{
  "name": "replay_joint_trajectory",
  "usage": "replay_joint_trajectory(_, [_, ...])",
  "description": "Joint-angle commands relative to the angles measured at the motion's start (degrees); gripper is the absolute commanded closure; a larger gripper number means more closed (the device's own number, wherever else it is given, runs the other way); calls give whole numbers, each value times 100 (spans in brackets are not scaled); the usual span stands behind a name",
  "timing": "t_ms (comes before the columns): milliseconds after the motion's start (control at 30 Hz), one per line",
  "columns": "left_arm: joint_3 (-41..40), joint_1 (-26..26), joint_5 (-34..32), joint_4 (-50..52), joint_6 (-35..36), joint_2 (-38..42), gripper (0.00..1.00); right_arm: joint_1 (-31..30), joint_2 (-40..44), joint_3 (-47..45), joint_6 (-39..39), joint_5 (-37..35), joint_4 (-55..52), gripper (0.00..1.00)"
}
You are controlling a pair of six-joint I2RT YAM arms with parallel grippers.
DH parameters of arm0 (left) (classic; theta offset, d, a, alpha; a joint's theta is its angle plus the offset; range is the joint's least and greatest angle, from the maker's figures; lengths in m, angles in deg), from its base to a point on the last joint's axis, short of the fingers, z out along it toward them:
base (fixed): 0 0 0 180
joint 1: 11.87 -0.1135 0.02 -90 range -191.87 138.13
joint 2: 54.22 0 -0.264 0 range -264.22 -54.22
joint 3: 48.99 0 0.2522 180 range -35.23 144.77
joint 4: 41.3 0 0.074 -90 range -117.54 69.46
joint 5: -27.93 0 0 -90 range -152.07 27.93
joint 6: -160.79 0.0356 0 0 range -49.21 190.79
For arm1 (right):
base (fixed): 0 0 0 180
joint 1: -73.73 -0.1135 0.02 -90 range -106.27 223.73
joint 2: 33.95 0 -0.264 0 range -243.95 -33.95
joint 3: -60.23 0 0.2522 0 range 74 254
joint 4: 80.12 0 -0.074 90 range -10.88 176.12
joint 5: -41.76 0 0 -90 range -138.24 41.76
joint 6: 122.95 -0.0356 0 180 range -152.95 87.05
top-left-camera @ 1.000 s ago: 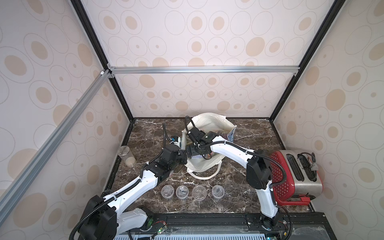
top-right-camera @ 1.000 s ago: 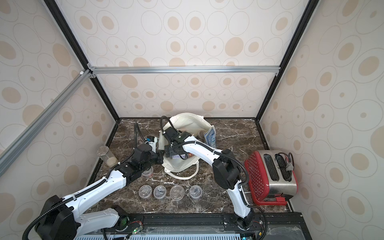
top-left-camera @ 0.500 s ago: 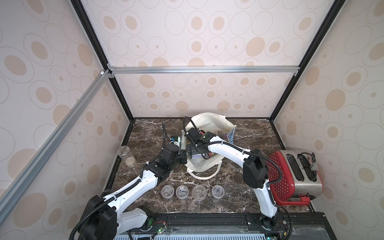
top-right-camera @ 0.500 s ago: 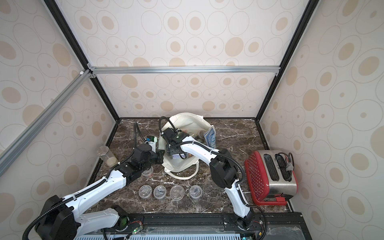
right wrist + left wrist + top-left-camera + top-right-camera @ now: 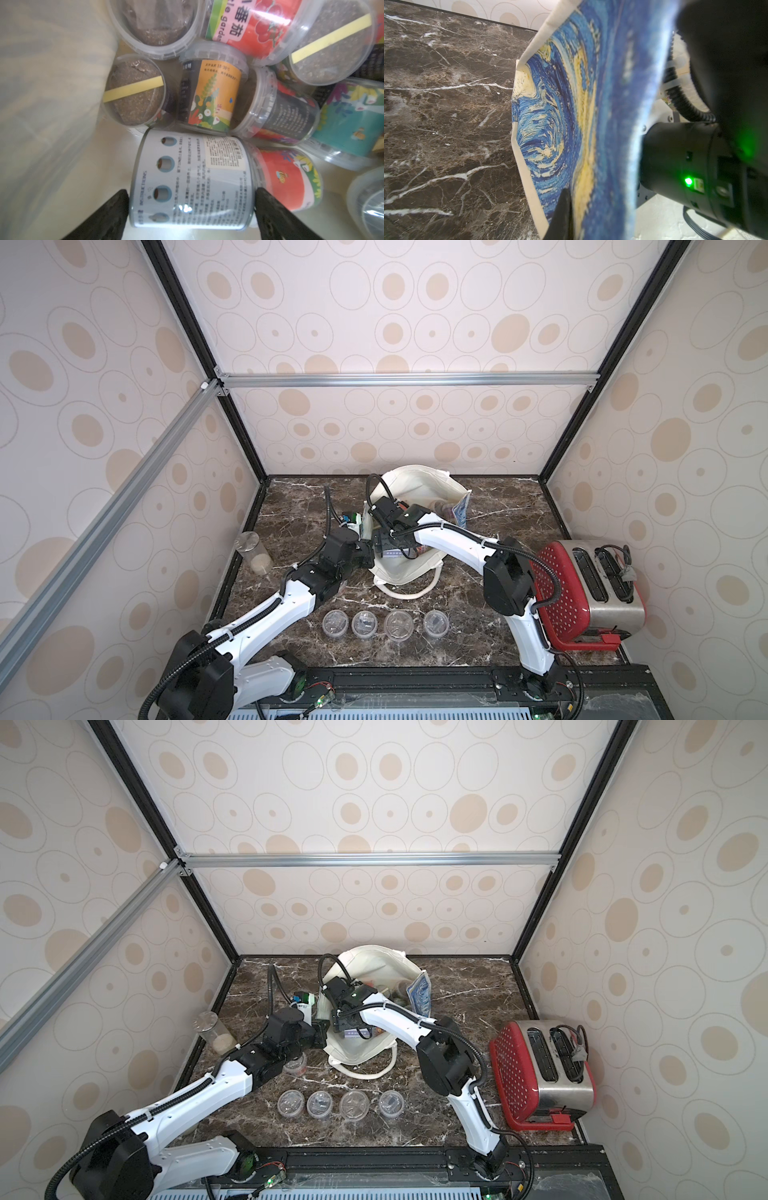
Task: Take out the seed jars from the canvas bag
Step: Pick up the seed jar from the canvas bag.
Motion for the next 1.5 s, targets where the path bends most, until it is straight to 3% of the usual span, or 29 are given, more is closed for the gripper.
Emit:
replay_joint_trajectory(0, [15, 10, 79, -20, -62, 78, 89, -40, -246, 48, -153, 263, -59, 4])
replay_joint_trajectory(167, [84, 13, 140, -14, -76, 38, 89, -40, -410, 173, -252, 281, -132, 3])
replay_joint_trajectory(700, [29, 8, 97, 2, -98, 205, 88, -40, -489, 68, -284, -514, -264, 14])
replay_joint_trajectory(1167, [26, 14, -28, 10, -159, 280, 80, -42, 448, -67, -90, -390, 102, 27])
replay_joint_trajectory(1267, [107, 14, -62, 27, -109, 281, 74, -40, 670, -94, -46, -340, 184, 27])
replay_joint_trajectory(1467, [610, 14, -461, 306, 293, 238, 29, -22, 976, -144, -42, -104, 237, 26])
